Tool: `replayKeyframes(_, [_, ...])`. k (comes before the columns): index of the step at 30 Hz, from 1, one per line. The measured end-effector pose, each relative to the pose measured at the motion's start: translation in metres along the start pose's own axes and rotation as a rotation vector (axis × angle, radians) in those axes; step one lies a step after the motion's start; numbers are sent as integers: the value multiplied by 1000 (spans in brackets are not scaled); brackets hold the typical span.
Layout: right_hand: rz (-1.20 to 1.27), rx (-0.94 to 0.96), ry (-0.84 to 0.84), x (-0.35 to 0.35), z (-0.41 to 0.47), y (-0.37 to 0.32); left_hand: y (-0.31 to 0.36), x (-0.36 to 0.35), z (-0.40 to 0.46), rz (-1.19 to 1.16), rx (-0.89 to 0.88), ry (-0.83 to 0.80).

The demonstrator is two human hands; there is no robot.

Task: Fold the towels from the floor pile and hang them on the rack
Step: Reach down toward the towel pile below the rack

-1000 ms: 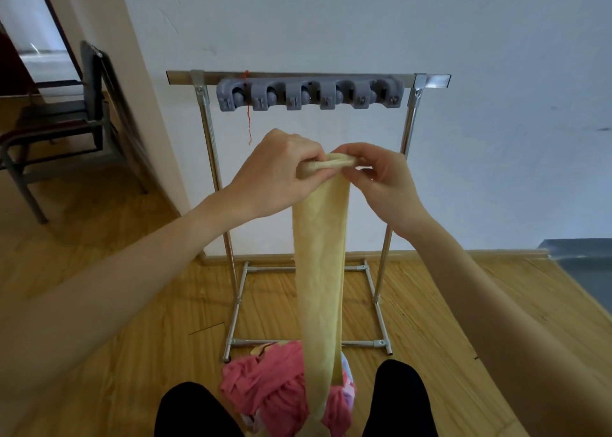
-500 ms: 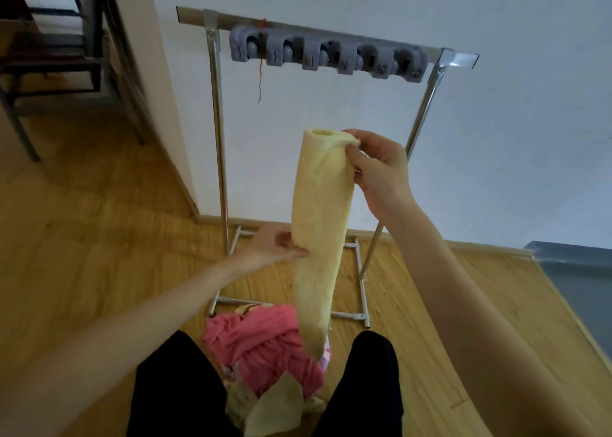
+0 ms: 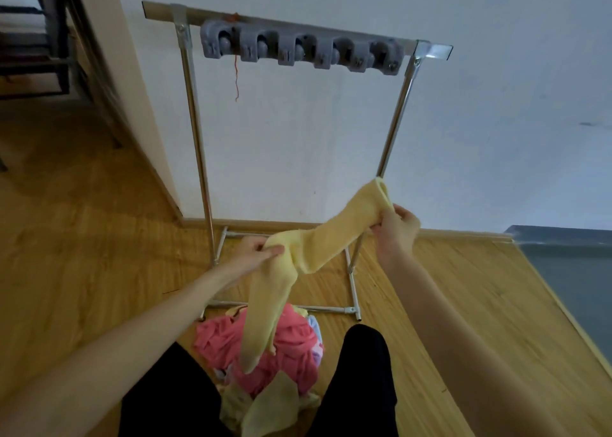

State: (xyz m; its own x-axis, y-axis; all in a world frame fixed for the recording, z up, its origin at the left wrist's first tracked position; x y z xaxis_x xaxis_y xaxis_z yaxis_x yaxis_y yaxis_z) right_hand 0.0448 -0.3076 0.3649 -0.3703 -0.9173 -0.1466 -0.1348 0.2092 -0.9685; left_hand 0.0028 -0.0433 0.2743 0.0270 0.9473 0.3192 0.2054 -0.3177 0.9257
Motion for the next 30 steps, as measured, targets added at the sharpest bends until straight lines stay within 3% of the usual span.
replayKeyframes(4, [-288,-135,-96,15,8,58,60,20,1,111,-168,-67])
replayKeyframes(8, [-728,-199,-486,7,-6,78,127,23,-13,344,-275,-318])
replayKeyframes(10, [-1137,-140,-721,2,-12,82,156,20,-25,432,-277,-458])
replayKeyframes(12, [-1293,68,-756,-8,-13,75,174,16,-33,483,-271,-559])
replayKeyframes(14, [-919,207,-693,-21,-19,56,184,10,-34,520,-263,-613])
replayKeyframes(16, [-349,86,-842,-33,-34,36,187,3,-33,566,-256,-645])
replayKeyframes(18, [-90,-69,-1026,-41,-44,26,185,-2,-29,582,-245,-649])
replayKeyframes(21, [-181,-72,-1178,-46,-51,22,182,-5,-23,586,-236,-640])
replayKeyframes(30, [-294,91,-1126,-11,-21,-10,172,-13,-9,563,-197,-572])
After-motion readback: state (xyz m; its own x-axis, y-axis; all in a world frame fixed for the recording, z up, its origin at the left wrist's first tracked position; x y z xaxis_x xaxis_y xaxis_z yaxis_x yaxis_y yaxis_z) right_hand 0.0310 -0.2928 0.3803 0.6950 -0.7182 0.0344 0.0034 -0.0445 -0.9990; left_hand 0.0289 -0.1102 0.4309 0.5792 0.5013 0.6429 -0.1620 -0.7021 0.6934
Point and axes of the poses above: each hand's wrist, its own z-axis towards the middle knuckle, its own x-axis out of the back of the hand, y = z × x, the point moved 5 cm from there along z, towards the middle knuckle, and after that the axes turned 3 degrees about -y, right-handed, at the moved point
